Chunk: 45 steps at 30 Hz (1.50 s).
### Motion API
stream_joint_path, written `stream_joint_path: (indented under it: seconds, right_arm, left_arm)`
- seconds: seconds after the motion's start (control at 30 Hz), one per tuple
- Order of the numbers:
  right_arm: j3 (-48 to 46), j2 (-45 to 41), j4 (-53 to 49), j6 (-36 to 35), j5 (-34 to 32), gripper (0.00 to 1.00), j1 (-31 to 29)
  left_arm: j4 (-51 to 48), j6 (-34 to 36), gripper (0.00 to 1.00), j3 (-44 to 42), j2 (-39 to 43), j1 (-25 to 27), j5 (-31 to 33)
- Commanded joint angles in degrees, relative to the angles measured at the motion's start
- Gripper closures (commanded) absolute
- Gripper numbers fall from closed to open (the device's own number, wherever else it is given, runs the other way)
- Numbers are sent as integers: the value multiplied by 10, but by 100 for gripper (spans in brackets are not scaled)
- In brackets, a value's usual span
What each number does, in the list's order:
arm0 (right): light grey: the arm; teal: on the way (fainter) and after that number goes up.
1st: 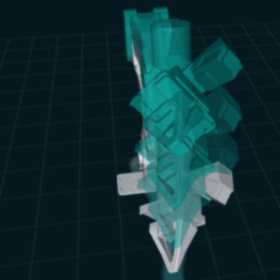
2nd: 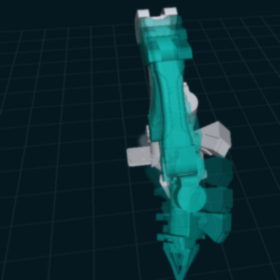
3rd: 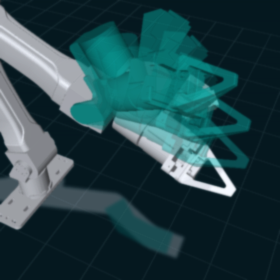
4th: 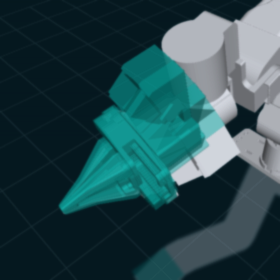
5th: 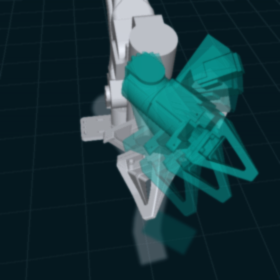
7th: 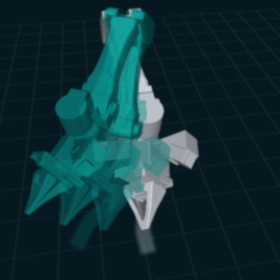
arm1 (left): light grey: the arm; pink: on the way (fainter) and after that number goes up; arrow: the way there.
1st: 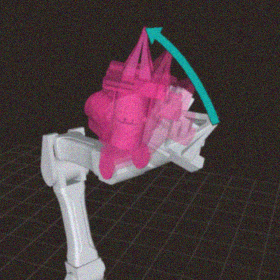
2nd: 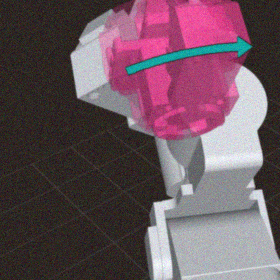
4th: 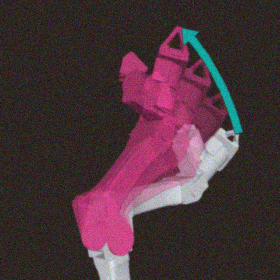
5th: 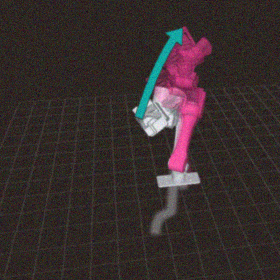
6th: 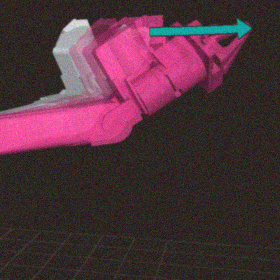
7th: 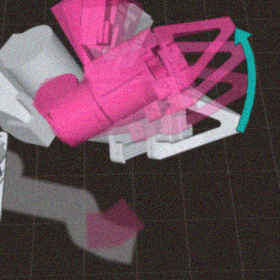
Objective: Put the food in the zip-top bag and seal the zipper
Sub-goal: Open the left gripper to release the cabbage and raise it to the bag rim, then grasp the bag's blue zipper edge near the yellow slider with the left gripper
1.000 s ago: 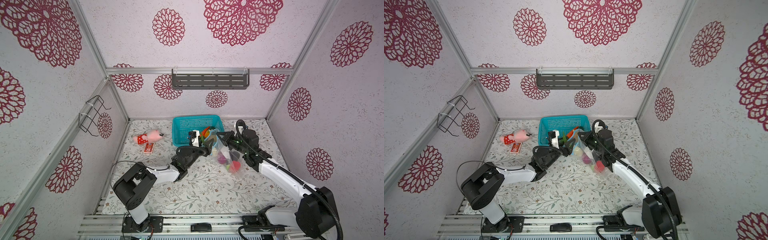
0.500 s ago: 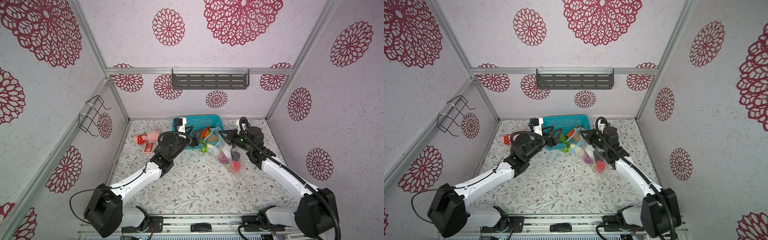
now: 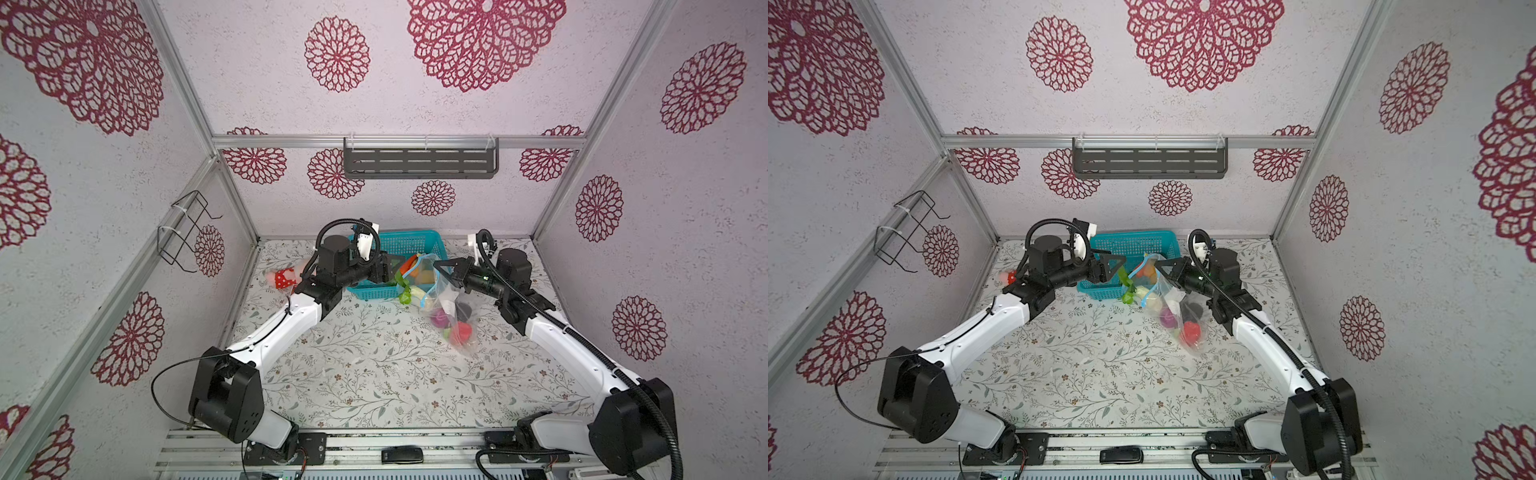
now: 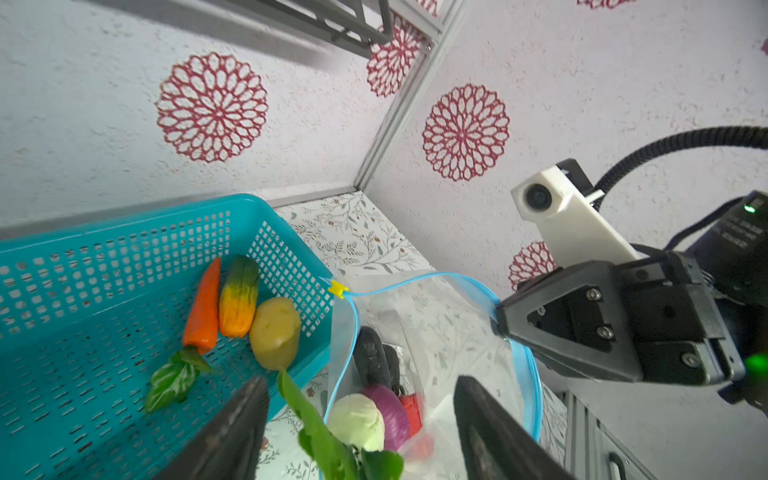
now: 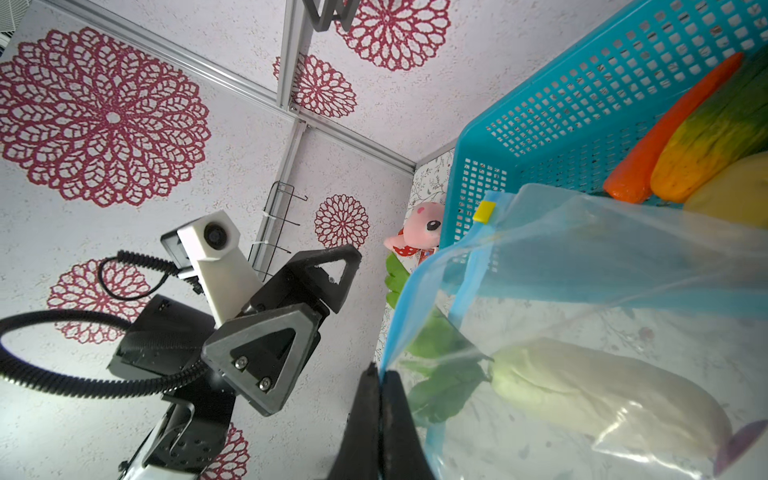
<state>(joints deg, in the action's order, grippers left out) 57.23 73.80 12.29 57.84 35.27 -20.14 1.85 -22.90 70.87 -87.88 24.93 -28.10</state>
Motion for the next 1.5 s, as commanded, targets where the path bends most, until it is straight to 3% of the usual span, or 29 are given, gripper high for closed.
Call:
stream_joint_path:
  seconds: [0.0,0.23,0.47,0.73,1.03,1.3,1.47]
  right_arm:
    - [6,-30,20,-18,24,100,3]
    - [-3,-51,19,-24,30,100,5]
    - [-5,-69,14,-27,38,100,9]
    - [-12,-91,3,-32,36,100,15]
    - [-19,-102,4,-30,36,100,16]
    - [-24,-106,6,-27,35,100,16]
    - [-24,-106,6,-28,35,100,16]
  left_arm:
    - [-102,58,28,58,-23,-21,-52]
    - [-273,137,34,187,-96,-16,-134]
    - [-408,186,41,298,-168,8,-127]
    - [-408,199,37,301,-164,32,-121]
    - [-428,192,58,333,-184,33,-100]
    - [-415,173,60,350,-187,33,-86]
    - [-475,181,60,391,-215,38,-50]
